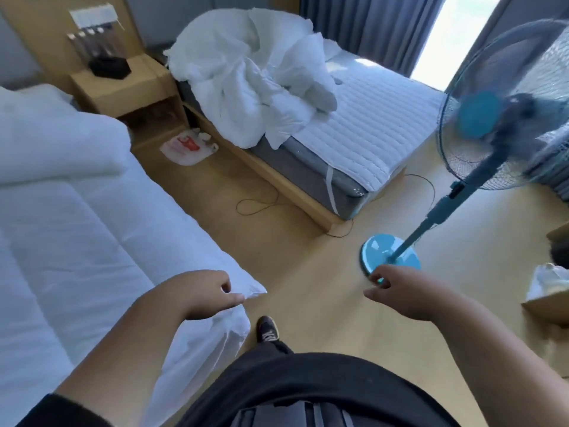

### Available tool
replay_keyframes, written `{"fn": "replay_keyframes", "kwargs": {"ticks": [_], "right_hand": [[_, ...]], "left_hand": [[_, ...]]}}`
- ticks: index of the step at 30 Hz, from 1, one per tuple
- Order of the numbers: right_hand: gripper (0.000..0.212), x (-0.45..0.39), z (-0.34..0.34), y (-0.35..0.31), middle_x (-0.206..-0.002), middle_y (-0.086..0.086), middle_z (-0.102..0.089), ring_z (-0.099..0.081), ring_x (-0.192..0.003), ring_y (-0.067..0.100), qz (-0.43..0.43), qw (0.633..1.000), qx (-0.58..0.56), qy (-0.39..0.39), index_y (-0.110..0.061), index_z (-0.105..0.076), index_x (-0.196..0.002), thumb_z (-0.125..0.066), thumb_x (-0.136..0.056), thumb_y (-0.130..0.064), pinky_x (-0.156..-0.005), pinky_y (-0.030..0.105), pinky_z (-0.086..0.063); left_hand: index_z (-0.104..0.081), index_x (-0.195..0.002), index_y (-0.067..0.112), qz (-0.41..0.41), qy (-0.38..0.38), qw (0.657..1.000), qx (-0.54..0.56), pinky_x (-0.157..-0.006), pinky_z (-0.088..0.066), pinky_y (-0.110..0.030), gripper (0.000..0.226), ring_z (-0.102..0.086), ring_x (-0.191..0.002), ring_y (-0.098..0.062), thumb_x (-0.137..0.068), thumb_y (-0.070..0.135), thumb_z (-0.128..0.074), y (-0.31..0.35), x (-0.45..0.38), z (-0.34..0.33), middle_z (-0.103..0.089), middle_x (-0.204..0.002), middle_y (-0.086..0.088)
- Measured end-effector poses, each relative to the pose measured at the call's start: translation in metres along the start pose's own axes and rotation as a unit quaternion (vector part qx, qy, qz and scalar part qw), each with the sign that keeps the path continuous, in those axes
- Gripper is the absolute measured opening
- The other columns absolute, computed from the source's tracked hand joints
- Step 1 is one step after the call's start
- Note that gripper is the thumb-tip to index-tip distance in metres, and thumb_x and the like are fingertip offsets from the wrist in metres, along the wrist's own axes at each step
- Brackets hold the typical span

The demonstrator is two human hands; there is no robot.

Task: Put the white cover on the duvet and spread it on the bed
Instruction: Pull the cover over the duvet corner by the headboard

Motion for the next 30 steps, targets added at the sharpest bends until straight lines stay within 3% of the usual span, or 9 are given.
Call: {"fn": "replay_keyframes", "kwargs": {"ticks": [8, 13, 16, 19, 22, 27, 30], "right_hand": [[0.038, -0.154, 0.089, -0.062, -0.110, -0.017, -0.062, -0.058, -0.099, 0.011, 0.016, 1.000, 0.024, -0.005, -0.036, -0.054, -0.122, -0.054, -0.093, -0.060, -0.085, 0.028, -0.045], [0.039, -0.223, 0.145, -0.105, -0.109, -0.014, -0.061, -0.057, -0.097, 0.010, 0.040, 0.999, -0.006, -0.002, -0.031, -0.054, -0.125, -0.056, -0.094, -0.055, -0.082, 0.027, -0.043], [0.042, -0.272, 0.173, -0.130, -0.101, -0.016, -0.060, -0.059, -0.093, 0.009, 0.059, 0.998, -0.009, -0.010, -0.031, -0.057, -0.123, -0.057, -0.091, -0.058, -0.081, 0.027, -0.047], [0.046, -0.330, 0.202, -0.166, -0.107, -0.014, -0.060, -0.059, -0.096, 0.010, 0.094, 0.995, 0.028, -0.027, -0.031, -0.055, -0.128, -0.054, -0.092, -0.060, -0.084, 0.028, -0.048], [0.045, -0.396, 0.229, -0.212, -0.110, -0.012, -0.061, -0.055, -0.095, 0.010, 0.134, 0.988, 0.058, -0.056, -0.029, -0.053, -0.131, -0.052, -0.096, -0.057, -0.076, 0.024, -0.042], [0.051, -0.521, 0.287, -0.304, -0.127, -0.007, -0.061, -0.058, -0.112, 0.013, 0.206, 0.965, 0.124, -0.105, -0.027, -0.049, -0.138, -0.053, -0.096, -0.055, -0.095, 0.028, -0.048], [0.057, -0.579, 0.339, -0.372, -0.127, -0.006, -0.061, -0.059, -0.114, 0.014, 0.256, 0.943, 0.188, -0.102, -0.027, -0.049, -0.140, -0.053, -0.093, -0.060, -0.097, 0.030, -0.048]], "left_hand": [[-0.060, -0.116, 0.027, 0.024, 0.008, 1.000, 0.018, -0.091, -0.048, -0.031, 0.042, -0.060, -0.104, -0.013, -0.096, 0.061, -0.045, -0.040, -0.125, 0.136, -0.063, -0.118, 0.007], [-0.058, -0.113, 0.025, 0.039, 0.075, 0.996, 0.020, -0.089, -0.051, -0.033, 0.038, -0.060, -0.096, -0.013, -0.098, 0.058, -0.046, -0.061, -0.186, 0.239, -0.064, -0.110, 0.003], [-0.056, -0.114, 0.031, 0.039, 0.064, 0.996, 0.055, -0.086, -0.051, -0.030, 0.035, -0.058, -0.095, -0.007, -0.097, 0.059, -0.046, -0.070, -0.217, 0.264, -0.061, -0.110, 0.009], [-0.055, -0.115, 0.036, 0.058, 0.030, 0.995, 0.079, -0.078, -0.047, -0.023, 0.034, -0.057, -0.093, -0.003, -0.096, 0.062, -0.046, -0.091, -0.248, 0.273, -0.059, -0.110, 0.015], [-0.055, -0.113, 0.040, 0.107, 0.010, 0.989, 0.102, -0.080, -0.047, -0.022, 0.035, -0.057, -0.095, 0.000, -0.093, 0.066, -0.045, -0.126, -0.280, 0.285, -0.058, -0.112, 0.018], [-0.054, -0.111, 0.040, 0.210, 0.040, 0.966, 0.146, -0.083, -0.048, -0.024, 0.039, -0.057, -0.097, -0.003, -0.090, 0.071, -0.044, -0.183, -0.338, 0.344, -0.058, -0.114, 0.016], [-0.054, -0.117, 0.037, 0.254, 0.065, 0.947, 0.187, -0.085, -0.050, -0.026, 0.043, -0.057, -0.097, -0.004, -0.091, 0.070, -0.043, -0.202, -0.357, 0.389, -0.058, -0.115, 0.015]]}}
Point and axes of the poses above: each hand's wrist, its own x-axis away from the middle knuckle, its own z-axis out of the back of the hand, y = z × x, the point moved 5 cm from there along -x, towards the middle knuckle
